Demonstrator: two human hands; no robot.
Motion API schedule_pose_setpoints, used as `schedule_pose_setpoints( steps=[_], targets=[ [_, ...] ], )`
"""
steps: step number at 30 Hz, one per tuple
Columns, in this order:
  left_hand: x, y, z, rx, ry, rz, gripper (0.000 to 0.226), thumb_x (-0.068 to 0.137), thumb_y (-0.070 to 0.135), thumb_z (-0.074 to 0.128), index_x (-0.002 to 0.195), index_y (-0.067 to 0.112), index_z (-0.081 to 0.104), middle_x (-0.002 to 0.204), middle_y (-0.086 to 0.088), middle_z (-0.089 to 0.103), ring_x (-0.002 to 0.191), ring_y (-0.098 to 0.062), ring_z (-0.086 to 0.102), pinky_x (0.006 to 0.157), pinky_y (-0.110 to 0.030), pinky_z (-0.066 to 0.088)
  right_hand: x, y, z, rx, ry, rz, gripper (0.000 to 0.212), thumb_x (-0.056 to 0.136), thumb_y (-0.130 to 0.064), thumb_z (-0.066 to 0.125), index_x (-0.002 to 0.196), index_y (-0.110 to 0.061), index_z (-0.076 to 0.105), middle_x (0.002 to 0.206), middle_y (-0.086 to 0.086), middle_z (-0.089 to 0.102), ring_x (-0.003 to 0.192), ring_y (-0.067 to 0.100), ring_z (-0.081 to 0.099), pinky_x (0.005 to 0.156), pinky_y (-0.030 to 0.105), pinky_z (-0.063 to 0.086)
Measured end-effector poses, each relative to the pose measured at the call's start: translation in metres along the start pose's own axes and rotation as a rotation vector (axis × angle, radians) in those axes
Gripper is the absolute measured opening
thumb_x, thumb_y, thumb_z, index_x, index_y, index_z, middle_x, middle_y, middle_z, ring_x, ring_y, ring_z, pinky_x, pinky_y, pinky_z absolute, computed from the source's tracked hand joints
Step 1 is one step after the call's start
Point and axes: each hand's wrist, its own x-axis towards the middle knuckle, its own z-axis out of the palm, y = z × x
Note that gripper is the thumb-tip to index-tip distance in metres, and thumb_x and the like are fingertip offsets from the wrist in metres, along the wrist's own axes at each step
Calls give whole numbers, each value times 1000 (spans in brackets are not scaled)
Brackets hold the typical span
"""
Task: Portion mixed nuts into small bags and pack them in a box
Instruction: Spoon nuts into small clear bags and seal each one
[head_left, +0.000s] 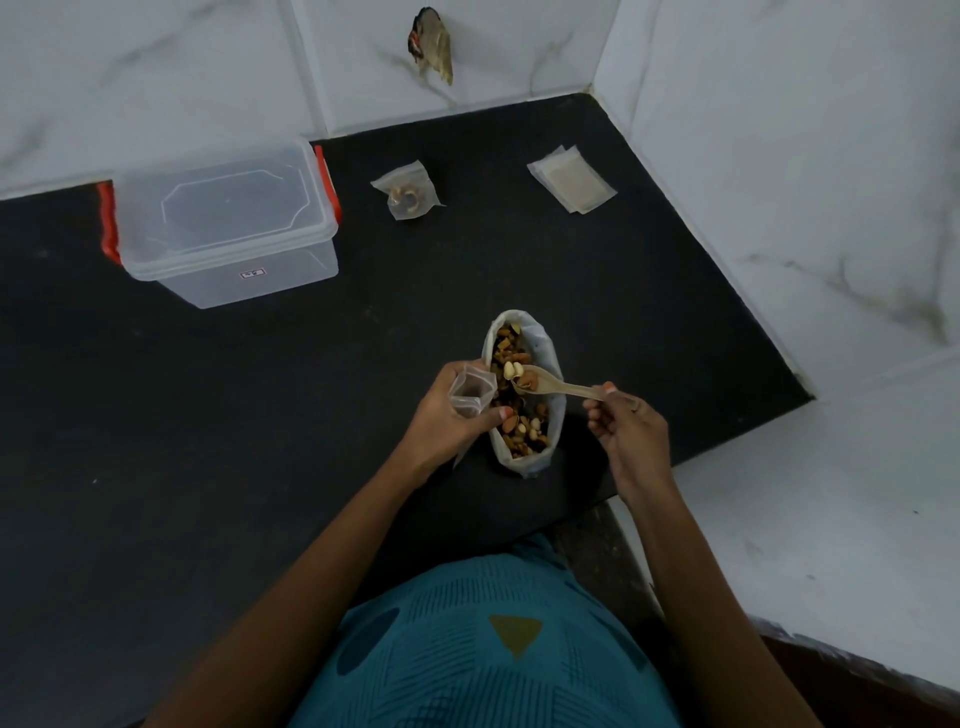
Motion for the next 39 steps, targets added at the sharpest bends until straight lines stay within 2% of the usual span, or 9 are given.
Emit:
schedule_pose_setpoints(
  steps=[3,7,15,21,25,30,33,35,39],
  targets=[
    [0,0,-1,12,-6,6,51,76,10,73,118,23,47,121,3,55,107,-4,55,79,-15,50,-1,-1,0,3,0,4,15,92,-13,52,81,-10,62,72,3,60,65,7,56,60,15,49],
    [1,-4,-2,48,9,11,56,74,13,75,120,26,46,127,0,51,114,-9,52,87,-22,48,-5,-5,-2,26,-5,-4,15,93,-13,50,82,-9,61,72,4,59,66,8,55,63,17,47],
    [-1,3,2,232,73,200,55,69,9,78,113,19,45,116,1,51,111,-13,51,88,-25,48,-26,-31,-5,26,-63,-13,16,92,-15,50,84,-13,63,73,1,61,70,7,56,69,21,47],
    [5,8,4,348,122,224,60,66,21,79,114,27,42,121,3,49,119,-15,45,93,-34,47,-47,-46,1,-29,-181,-110,16,91,-15,50,83,-13,64,64,-3,63,61,3,57,61,15,49],
    [3,12,6,340,120,270,58,59,41,71,108,32,42,115,4,52,114,-16,49,89,-42,51,-54,-47,10,-248,-189,-300,14,91,-14,51,83,-16,63,68,-2,64,59,1,58,58,14,49],
    [1,17,12,338,127,289,54,66,24,77,106,29,42,112,4,52,110,-17,50,89,-41,50,-61,-41,20,-533,-211,-704,15,91,-7,52,83,-16,61,69,-7,61,63,-2,59,60,10,46],
    [-2,24,16,281,120,311,50,69,18,78,104,24,43,104,7,54,102,-4,53,85,-22,49,-63,-34,26,-671,-256,-891,11,90,-9,54,91,-6,64,75,-9,61,71,-4,59,65,7,45],
    [-5,30,18,221,112,296,45,72,16,77,104,19,46,99,10,56,94,4,55,75,-10,46,-64,-32,31,-737,-292,-958,24,88,-20,53,96,-1,65,82,-1,64,76,0,59,68,6,46],
    [-10,33,17,177,114,329,46,66,34,73,103,25,47,103,6,57,100,-11,56,77,-16,48,-67,-33,31,-905,-410,-1103,33,86,-24,43,93,-1,65,85,11,67,75,19,64,68,20,49]
  ],
)
